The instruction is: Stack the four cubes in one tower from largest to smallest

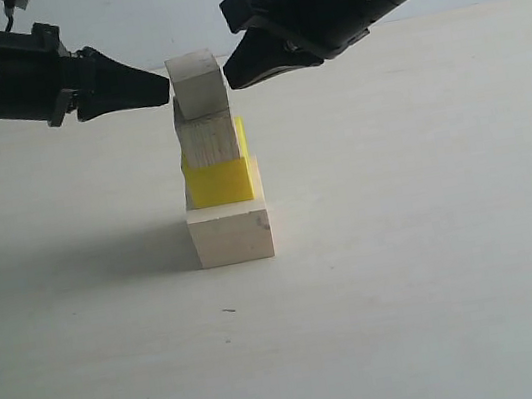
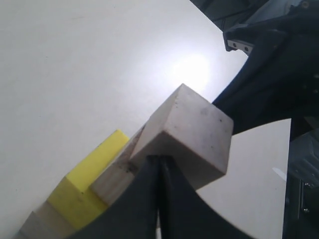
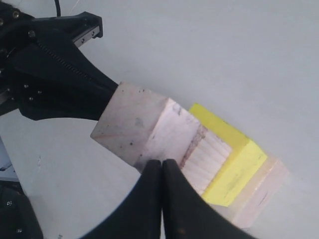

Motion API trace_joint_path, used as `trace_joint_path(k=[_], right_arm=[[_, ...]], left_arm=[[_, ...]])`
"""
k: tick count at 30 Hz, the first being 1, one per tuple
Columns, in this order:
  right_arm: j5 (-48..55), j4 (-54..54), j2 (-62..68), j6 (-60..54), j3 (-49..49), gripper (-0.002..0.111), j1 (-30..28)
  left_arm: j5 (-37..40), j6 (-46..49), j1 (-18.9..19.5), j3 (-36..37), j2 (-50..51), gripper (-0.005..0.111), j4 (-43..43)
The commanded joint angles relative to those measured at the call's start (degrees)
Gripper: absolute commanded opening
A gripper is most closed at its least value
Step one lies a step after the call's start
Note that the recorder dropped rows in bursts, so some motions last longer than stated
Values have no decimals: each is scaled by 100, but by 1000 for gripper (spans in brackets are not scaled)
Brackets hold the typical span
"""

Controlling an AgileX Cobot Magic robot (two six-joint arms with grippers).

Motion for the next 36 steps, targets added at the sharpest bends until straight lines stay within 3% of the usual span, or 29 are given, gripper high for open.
trace_joint_path(k=[1,20,27,31,36], right_arm=[[161,-36,1,-60,-42,0,10],[355,11,1,-164,-42,0,38],[-101,-71,1,-73,-42,0,38],[408,-113,-11,-73,-42,0,38],[1,-543,-11,261,-42,0,38]], left_arm=[[-7,-7,4,-32,-44,0,-45],[14,-7,4,-32,-44,0,-78],[35,-35,4,-32,-44,0,19],[-5,-33,4,-32,-44,0,19],[-5,-33,4,-32,-44,0,19]])
